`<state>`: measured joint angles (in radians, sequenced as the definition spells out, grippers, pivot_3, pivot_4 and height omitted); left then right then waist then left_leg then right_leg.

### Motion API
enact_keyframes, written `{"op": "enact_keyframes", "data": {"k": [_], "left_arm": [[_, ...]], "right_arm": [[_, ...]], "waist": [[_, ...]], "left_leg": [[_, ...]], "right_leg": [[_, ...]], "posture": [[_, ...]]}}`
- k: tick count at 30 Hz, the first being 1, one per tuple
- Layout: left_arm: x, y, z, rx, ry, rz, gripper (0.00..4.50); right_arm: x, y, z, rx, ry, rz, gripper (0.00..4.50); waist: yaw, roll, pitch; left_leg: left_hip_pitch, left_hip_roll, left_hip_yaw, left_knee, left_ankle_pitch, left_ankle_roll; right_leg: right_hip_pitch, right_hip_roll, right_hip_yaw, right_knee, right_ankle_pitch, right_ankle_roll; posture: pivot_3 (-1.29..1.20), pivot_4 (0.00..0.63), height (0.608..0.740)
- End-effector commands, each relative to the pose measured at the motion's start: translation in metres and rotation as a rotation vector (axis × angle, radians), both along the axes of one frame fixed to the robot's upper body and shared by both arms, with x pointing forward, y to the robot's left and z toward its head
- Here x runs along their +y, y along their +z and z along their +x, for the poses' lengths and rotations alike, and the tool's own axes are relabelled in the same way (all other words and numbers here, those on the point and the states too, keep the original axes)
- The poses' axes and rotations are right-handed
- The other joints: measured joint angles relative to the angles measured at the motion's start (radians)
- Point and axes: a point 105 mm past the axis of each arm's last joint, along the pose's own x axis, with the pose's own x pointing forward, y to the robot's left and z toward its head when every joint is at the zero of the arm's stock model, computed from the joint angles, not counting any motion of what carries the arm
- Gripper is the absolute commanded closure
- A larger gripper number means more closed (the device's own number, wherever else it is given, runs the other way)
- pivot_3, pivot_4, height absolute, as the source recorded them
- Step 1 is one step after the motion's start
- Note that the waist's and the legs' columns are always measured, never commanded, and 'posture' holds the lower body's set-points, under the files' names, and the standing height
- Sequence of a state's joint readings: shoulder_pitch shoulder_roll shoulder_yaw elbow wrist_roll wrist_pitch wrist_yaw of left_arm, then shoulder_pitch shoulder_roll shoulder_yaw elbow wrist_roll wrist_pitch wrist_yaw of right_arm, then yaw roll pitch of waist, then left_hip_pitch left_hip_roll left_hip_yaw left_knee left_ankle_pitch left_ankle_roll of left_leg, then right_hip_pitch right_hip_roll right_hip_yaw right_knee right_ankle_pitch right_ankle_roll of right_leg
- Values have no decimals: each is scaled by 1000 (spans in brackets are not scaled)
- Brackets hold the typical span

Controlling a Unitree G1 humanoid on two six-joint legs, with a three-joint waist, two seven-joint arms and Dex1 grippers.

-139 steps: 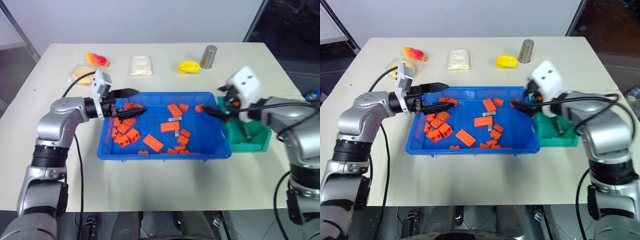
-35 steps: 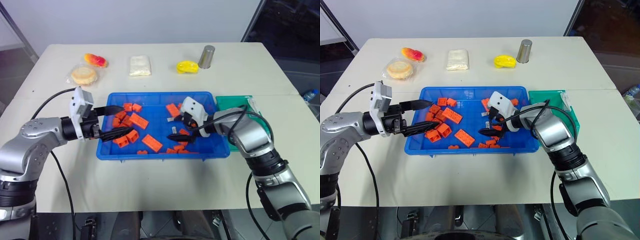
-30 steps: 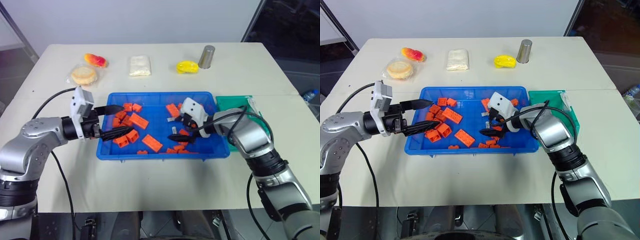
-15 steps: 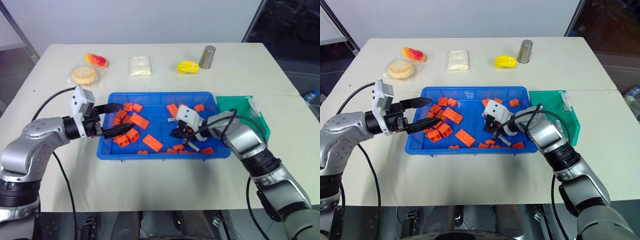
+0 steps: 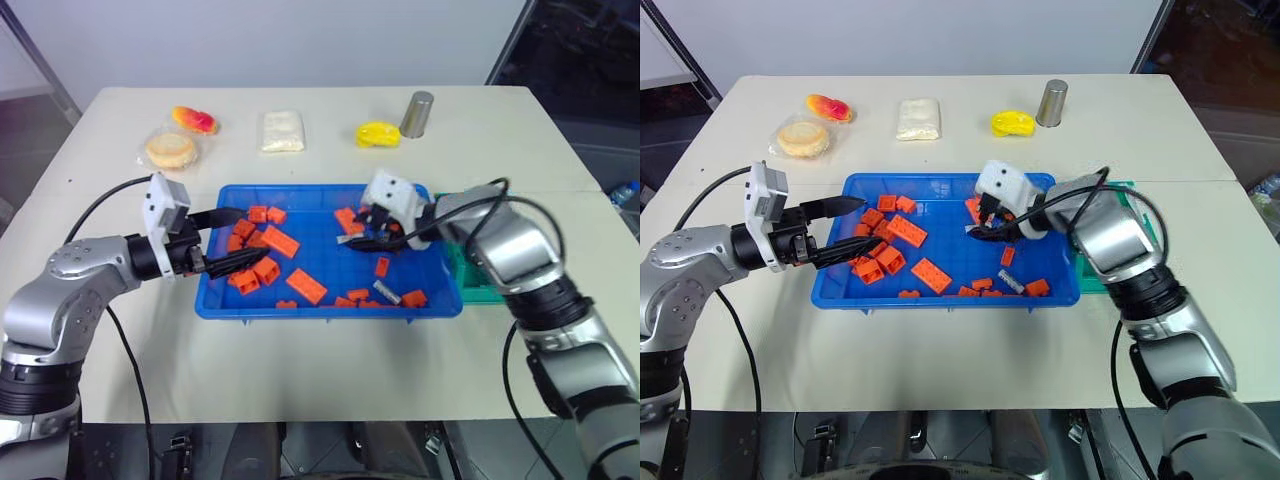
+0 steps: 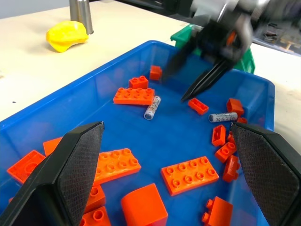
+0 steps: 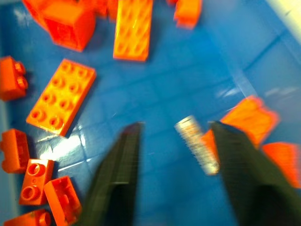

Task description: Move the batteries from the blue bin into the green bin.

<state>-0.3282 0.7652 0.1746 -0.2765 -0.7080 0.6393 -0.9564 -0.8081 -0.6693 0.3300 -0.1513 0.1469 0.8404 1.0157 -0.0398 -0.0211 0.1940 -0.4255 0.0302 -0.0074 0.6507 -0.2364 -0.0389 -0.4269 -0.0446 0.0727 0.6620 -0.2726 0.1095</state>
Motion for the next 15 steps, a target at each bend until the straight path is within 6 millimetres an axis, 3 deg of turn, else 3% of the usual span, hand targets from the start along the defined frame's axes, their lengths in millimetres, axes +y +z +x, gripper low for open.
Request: {"op": "enact_keyframes", "data": {"k": [1,8,15], "left_arm": [[3,12,-1,-65,0,3,0],[4,8,0,-64,6,9,0],[-1,6,2,-63,1,-6,0]], "right_arm": [[-6,6,-19,-7,35,-18,1201],[-37,-13,-43,75,-31,-82,1201],[-53,-29,-44,129,-102,-111,1201]], "waist": [[0,0,0],[-1,0,0],[-2,0,0]], "left_leg": [[0,0,0,0,0,0],[0,0,0,0,0,0],[0,0,0,0,0,0]], "right_leg": [[0,0,0,0,0,0],[0,0,0,0,0,0],[0,0,0,0,0,0]], "posture": [[0,150,740],[0,150,740],[0,150,740]]}}
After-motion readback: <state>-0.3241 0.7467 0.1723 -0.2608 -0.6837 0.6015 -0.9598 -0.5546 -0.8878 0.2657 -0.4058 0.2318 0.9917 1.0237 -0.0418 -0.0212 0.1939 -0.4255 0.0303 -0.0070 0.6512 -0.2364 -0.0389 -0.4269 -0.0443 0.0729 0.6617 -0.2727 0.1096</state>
